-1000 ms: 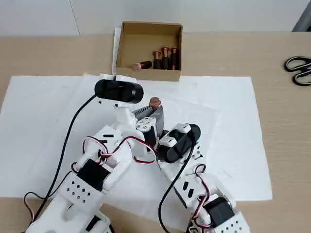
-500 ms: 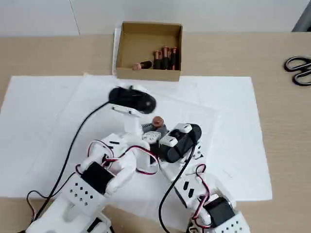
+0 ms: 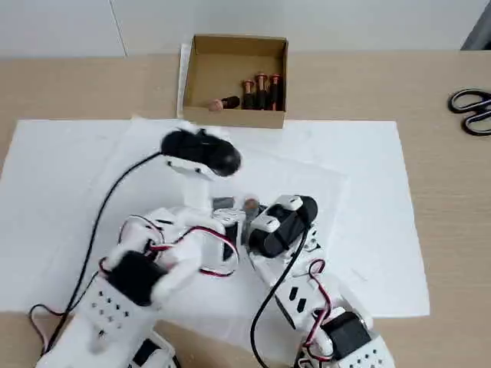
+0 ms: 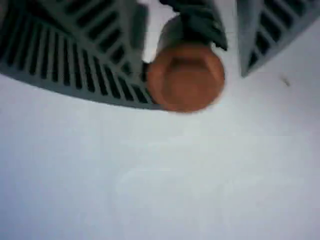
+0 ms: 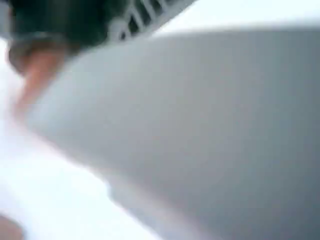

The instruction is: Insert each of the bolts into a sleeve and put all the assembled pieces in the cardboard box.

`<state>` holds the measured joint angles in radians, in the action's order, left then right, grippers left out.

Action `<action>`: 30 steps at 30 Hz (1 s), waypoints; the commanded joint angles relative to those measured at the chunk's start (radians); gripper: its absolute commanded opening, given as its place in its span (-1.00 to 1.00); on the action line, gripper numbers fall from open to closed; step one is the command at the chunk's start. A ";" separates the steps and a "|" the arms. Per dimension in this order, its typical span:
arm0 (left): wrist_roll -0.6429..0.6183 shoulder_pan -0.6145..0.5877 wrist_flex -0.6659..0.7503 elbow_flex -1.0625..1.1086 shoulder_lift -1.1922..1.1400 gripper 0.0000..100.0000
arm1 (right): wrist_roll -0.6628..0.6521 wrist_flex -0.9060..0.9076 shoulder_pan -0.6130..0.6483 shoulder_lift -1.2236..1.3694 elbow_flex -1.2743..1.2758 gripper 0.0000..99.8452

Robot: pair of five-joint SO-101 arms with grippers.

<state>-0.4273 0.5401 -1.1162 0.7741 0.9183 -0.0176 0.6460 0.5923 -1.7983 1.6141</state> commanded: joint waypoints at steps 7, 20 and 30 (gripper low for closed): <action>0.192 -0.023 -0.034 -0.061 0.011 -0.62 | 0.005 -0.024 -0.002 -0.015 -0.008 -0.99; 0.459 -0.439 -0.155 -0.038 0.011 -0.62 | 0.055 0.018 -0.079 -0.001 -0.117 -0.99; 0.453 -0.446 -0.155 -0.004 0.011 -0.62 | -0.046 0.010 -0.085 0.553 -0.663 -0.99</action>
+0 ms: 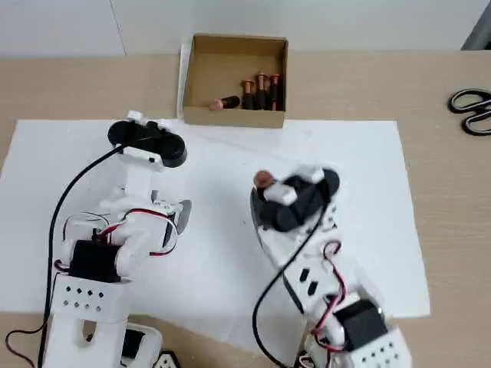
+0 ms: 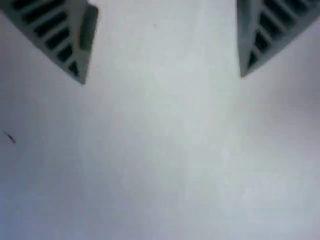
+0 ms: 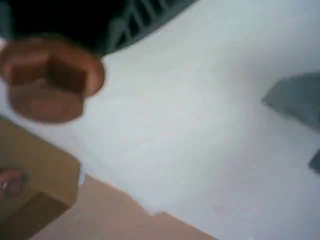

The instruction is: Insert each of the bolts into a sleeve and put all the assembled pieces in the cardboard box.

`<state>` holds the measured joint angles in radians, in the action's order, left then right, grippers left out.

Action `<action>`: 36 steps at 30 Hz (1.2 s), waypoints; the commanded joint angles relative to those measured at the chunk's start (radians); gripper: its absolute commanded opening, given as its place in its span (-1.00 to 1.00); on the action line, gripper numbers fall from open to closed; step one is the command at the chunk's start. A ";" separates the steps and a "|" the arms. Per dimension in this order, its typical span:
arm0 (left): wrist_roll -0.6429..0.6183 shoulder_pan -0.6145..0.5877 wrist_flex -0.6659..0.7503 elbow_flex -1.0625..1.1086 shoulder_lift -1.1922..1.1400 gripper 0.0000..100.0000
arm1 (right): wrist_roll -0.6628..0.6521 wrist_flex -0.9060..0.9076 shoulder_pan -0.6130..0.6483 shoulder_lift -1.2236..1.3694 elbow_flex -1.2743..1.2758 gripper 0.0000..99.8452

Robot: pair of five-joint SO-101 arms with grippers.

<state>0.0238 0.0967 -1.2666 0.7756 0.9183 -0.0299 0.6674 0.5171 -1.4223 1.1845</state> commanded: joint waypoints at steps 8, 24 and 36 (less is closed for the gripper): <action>0.002 -0.003 -0.009 -0.004 0.011 -0.63 | -0.072 -0.054 -0.104 0.690 -0.695 -0.99; 0.000 -0.005 -0.083 -0.002 0.011 -0.63 | -0.069 -0.607 -0.180 1.862 -1.468 -0.99; 0.005 -0.005 -0.109 -0.002 0.011 -0.75 | -0.075 -0.501 -0.137 2.373 -1.982 -0.84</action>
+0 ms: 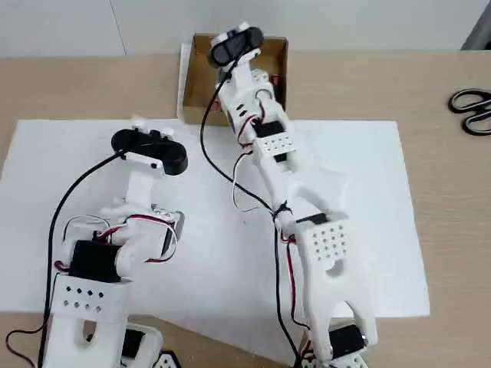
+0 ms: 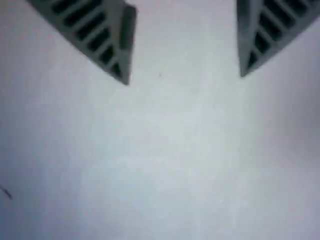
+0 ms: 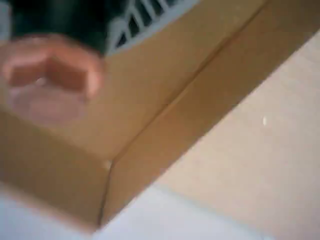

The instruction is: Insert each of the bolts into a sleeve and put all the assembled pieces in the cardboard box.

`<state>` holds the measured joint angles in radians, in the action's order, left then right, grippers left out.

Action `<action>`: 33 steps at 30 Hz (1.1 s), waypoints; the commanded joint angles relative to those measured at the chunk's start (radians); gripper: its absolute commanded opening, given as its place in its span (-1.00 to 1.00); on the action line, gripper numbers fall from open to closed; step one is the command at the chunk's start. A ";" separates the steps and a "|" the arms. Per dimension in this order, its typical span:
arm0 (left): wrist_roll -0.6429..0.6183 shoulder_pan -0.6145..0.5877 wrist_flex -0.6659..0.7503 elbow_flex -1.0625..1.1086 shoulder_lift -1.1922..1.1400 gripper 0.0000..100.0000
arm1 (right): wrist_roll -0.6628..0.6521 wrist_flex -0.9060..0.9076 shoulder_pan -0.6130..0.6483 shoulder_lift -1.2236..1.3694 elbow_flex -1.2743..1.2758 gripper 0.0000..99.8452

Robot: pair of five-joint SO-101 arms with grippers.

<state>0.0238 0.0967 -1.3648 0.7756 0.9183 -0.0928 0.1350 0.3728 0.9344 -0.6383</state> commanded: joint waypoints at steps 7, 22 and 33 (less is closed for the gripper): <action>0.005 -0.005 -0.011 -0.002 0.011 -0.75 | -0.014 0.150 0.008 0.088 -0.305 -0.59; 0.003 -0.005 -0.078 -0.200 0.012 -0.75 | -0.011 0.848 -0.051 -0.108 -0.853 -0.59; 0.006 -0.005 -0.235 -0.440 0.012 -0.75 | -0.009 1.552 -0.084 -0.499 -1.045 -0.59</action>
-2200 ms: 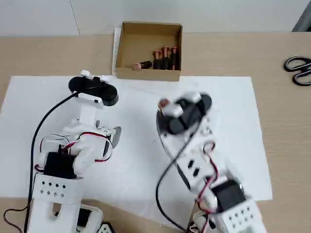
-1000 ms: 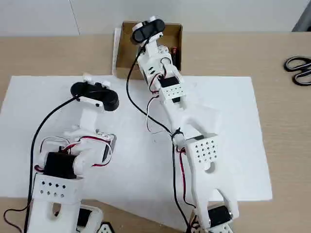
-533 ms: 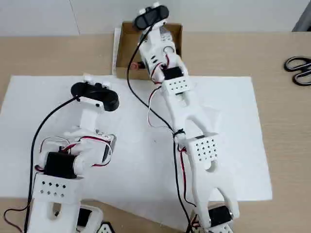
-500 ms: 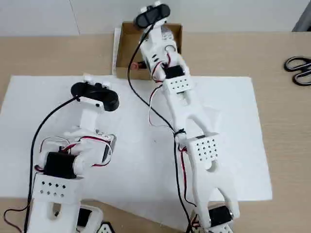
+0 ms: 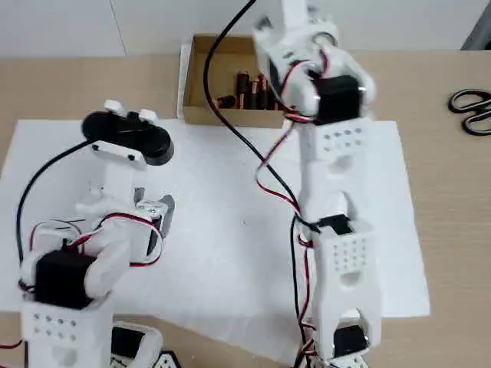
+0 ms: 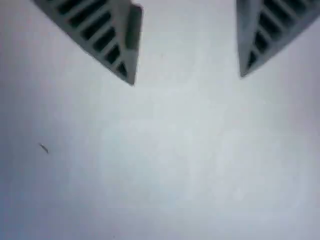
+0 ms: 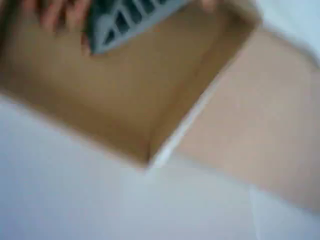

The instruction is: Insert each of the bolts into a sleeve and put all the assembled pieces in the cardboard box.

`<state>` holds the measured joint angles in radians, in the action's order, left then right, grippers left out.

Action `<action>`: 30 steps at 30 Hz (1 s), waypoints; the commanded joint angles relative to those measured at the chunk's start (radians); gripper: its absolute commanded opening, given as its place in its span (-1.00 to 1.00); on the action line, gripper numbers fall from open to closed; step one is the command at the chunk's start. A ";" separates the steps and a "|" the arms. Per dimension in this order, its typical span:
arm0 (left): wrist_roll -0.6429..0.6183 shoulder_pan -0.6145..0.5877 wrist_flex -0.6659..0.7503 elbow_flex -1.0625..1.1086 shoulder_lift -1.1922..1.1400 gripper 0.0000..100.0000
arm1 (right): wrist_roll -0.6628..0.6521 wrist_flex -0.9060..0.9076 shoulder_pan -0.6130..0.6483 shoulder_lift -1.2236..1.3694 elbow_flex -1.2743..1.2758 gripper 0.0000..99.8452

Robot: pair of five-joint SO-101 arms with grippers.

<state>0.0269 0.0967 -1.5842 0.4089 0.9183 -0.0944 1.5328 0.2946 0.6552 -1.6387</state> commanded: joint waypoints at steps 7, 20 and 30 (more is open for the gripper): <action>0.003 -0.005 -0.084 -0.188 0.012 -0.75 | -0.008 0.153 -0.002 -0.595 -0.043 -0.59; 0.003 -0.003 0.044 -0.114 0.453 -0.75 | -0.009 0.159 -0.216 -1.150 0.198 -0.60; 0.005 -0.003 0.324 0.338 0.841 -0.75 | -0.006 0.125 -0.216 -1.679 1.316 -0.60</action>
<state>0.0269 0.0967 -1.3602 0.6375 1.6824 -0.0944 1.6863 0.0890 -0.9129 -0.7426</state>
